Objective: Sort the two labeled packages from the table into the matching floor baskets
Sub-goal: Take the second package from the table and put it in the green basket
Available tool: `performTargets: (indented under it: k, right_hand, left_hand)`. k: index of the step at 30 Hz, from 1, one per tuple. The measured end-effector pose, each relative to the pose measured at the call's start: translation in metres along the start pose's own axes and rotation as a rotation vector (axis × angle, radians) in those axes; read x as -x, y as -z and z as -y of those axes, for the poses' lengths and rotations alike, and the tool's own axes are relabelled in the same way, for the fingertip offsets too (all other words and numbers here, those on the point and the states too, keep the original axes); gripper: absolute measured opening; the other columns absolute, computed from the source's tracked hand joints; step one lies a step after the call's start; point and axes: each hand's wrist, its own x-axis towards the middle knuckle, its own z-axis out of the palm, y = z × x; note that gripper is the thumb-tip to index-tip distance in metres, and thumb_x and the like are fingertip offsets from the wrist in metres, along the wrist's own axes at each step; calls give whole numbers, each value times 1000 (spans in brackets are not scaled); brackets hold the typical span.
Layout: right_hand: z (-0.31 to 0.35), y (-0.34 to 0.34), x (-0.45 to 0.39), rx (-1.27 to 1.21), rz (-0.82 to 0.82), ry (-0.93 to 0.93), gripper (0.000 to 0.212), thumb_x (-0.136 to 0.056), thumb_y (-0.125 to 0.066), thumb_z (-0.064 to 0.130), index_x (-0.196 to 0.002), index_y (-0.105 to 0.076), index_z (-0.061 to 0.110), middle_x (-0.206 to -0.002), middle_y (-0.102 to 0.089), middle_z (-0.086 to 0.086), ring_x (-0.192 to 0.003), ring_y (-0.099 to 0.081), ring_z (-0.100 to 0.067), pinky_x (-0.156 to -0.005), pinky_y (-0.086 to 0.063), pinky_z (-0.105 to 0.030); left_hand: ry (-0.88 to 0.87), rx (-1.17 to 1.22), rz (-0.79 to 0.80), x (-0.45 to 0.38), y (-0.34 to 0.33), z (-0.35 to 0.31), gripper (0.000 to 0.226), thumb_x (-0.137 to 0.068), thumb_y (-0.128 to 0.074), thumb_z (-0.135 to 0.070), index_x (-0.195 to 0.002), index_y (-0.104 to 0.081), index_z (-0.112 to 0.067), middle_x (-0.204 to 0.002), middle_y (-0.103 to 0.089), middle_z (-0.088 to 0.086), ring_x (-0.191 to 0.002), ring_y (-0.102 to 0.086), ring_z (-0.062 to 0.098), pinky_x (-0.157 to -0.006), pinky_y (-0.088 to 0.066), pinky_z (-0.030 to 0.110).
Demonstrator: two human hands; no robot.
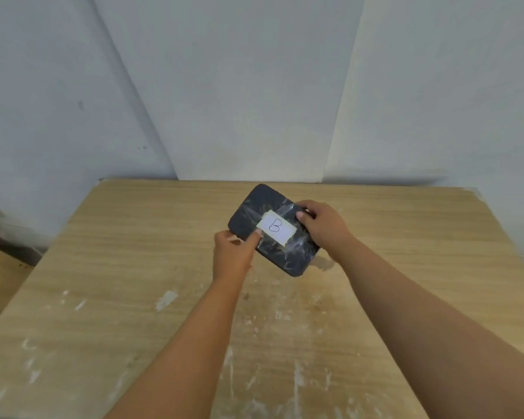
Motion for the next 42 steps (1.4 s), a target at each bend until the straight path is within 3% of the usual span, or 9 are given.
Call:
performTargets:
  k: [4, 9, 16, 19, 23, 26, 29, 35, 42]
  right_hand:
    - [27, 29, 15, 140, 86, 106, 27, -94, -52, 17, -117, -67, 20, -114, -66, -7, -103, -60, -25, -93, -48, -39]
    - [37, 44, 38, 141, 99, 113, 29, -94, -55, 18, -121, -66, 21, -116, -66, -1, -107, -57, -17, -93, -44, -32]
    - [20, 58, 65, 85, -36, 32, 24, -90, -60, 27, -112, -70, 23, -110, -70, 3, -101, -64, -17, -85, -51, -32]
    - [10, 68, 78, 114, -146, 9, 28, -91, -59, 27, -118, -67, 25, -121, -68, 3, -113, -59, -15, -88, -43, -27]
    - [-9, 82, 102, 113, -308, -46, 43, -92, -58, 23, -135, -53, 25, -134, -60, -1, -120, -56, -21, -93, -38, -24]
    - [-28, 88, 124, -26, -384, -141, 54, -93, -57, 27, -143, -39, 26, -131, -59, -7, -118, -57, -25, -98, -47, -34]
    - [-48, 95, 148, -223, -429, -236, 53, -94, -53, 32, -143, -34, 31, -116, -59, -5, -102, -63, -27, -81, -59, -46]
    - [-99, 135, 195, -434, -544, -317, 43, -95, -53, 28, -135, -40, 34, -98, -64, 3, -85, -71, -24, -66, -62, -49]
    - [-186, 230, 258, -441, -683, -404, 41, -96, -51, 27, -136, -39, 27, -106, -65, -4, -84, -71, -28, -65, -62, -49]
  left_hand:
    - [-162, -109, 34, -10, 21, -30, 69, -77, -64, -56, -133, -38, -25, -120, -57, 2, -107, -59, 22, -92, -49, 39]
    - [-299, -143, 277, 3, 19, -40, 48, -87, -54, -52, -132, -40, -41, -119, -62, -2, -106, -62, 18, -96, -49, 40]
    - [-294, -86, 397, 19, -2, -33, 41, -90, -46, -53, -128, -44, -39, -108, -64, -10, -104, -63, 19, -97, -50, 49]
    - [-300, -86, 421, 22, -14, -37, 42, -89, -47, -56, -127, -45, -38, -114, -64, -7, -106, -62, 19, -97, -51, 49]
    - [-304, -74, 434, 26, -35, -42, 39, -89, -47, -54, -123, -48, -35, -103, -64, -10, -101, -64, 20, -95, -52, 48]
    - [-312, -76, 460, 33, -58, -42, 37, -91, -46, -52, -121, -49, -32, -98, -63, -12, -100, -63, 19, -95, -52, 46]
    - [-324, -88, 515, 49, -86, -40, 37, -91, -45, -52, -121, -49, -31, -97, -63, -12, -100, -64, 20, -93, -52, 44]
    - [-336, -142, 640, 97, -162, -35, 38, -90, -46, -53, -121, -49, -31, -98, -64, -10, -96, -64, 19, -89, -53, 41]
    - [-425, -311, 740, 184, -280, -27, 40, -88, -46, -55, -115, -54, -27, -93, -61, -13, -97, -61, 20, -87, -51, 39]
